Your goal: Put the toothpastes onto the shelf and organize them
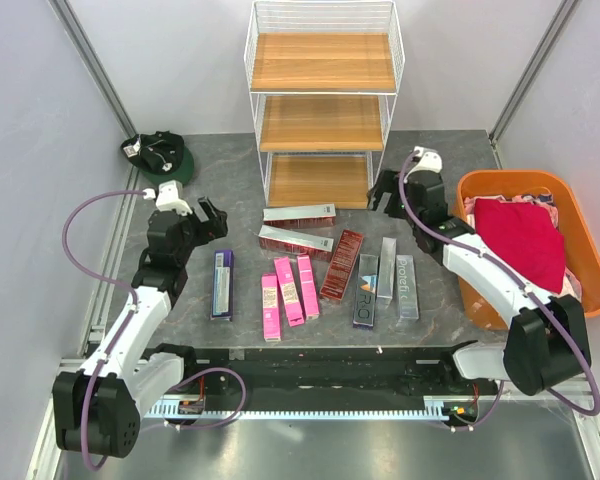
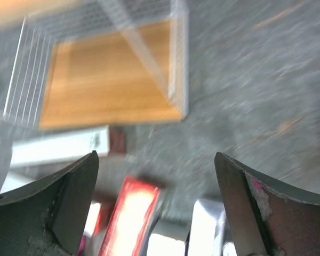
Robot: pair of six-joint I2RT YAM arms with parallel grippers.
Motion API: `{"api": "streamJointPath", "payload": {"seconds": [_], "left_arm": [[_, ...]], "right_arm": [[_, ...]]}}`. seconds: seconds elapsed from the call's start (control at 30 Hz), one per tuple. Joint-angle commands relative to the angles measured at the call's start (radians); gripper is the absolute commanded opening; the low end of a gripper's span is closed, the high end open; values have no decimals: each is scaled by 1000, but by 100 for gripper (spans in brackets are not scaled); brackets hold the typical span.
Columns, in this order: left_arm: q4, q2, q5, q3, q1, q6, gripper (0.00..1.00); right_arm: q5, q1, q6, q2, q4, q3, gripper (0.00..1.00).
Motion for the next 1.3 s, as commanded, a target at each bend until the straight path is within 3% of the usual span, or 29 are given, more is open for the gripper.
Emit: {"api": "streamJointPath", "payload": {"seconds": [0.0, 0.3, 0.4, 0.67, 0.9, 1.13, 1.27], "left_arm": [[-86, 24, 30, 38, 0, -56, 98], [-552, 147, -94, 248, 0, -186, 95], [-638, 184, -94, 294, 0, -206, 94], [-673, 310, 76, 268, -19, -218, 91], [-686, 451, 1, 251, -86, -218, 89], [-687, 528, -35, 254, -112, -206, 70], [-686, 549, -39, 261, -117, -202, 47]], "right_arm": [[-51, 100, 1, -28, -83, 23, 98], [-53, 237, 47, -48, -131, 43, 98], [-56, 252, 50, -51, -134, 45, 98], [-96, 277, 58, -46, -160, 60, 98], [-120, 285, 59, -42, -160, 45, 98], [-151, 288, 70, -20, -159, 46, 98], [-160, 295, 72, -14, -162, 57, 98]]}}
